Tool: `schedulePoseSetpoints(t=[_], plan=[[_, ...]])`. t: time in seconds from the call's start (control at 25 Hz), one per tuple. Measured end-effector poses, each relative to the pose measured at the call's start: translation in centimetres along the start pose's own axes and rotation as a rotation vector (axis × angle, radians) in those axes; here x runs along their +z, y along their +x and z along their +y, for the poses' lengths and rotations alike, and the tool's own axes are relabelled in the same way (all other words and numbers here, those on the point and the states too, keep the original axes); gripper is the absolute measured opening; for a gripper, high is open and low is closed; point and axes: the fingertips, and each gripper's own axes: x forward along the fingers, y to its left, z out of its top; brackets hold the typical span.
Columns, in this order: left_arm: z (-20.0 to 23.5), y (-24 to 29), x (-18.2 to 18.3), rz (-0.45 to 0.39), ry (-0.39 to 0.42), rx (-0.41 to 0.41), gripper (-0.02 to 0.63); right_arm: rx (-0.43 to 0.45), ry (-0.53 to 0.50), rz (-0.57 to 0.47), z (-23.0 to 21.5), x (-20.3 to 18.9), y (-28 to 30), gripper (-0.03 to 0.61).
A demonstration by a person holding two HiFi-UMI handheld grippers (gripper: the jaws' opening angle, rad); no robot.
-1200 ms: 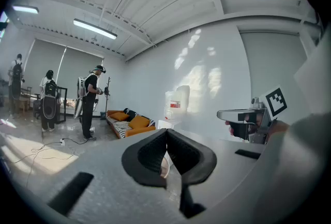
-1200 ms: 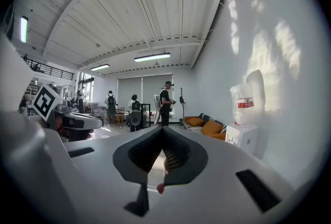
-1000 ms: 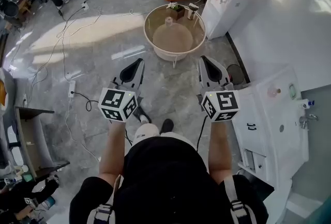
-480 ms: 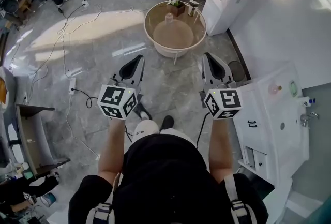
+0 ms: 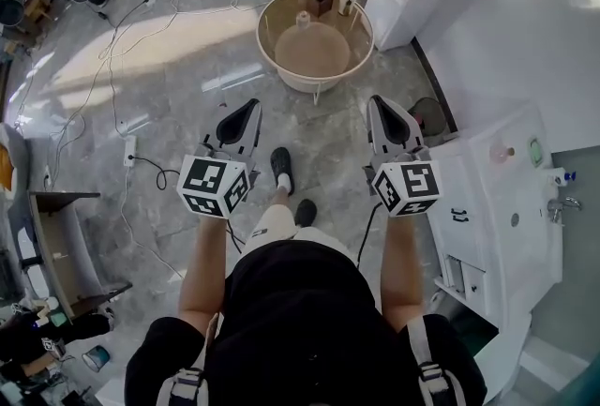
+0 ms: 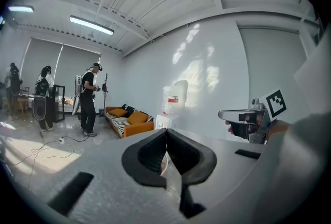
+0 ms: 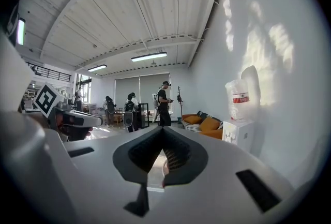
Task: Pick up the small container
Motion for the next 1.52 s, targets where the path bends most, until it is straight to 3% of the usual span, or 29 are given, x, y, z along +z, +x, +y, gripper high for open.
schedulePoseSetpoints(t=[0.4,0.76,1.0,1.52], plan=[[1.5,8.7,-0.1,0.024,-0.025,-0.055,0.018,-0.036,-0.004,0.039,-4.8,-0.2,3.8,0.003],[4.8,17.7,3.5,0.004,0.022,-0.101,0.018,-0.062,-0.025,0.022,-9.3,3.3,11.2,0.003],[7.8,21.8,4.7,0.004,0.02,-0.12,0.018,-0.074,-0.022,0.021,-10.7,4.1,15.7,0.003],[11.1,27.9,3.6,0.057,0.0,-0.146,0.018,-0.056,0.009,0.076,-12.9,2.3,22.5,0.003]])
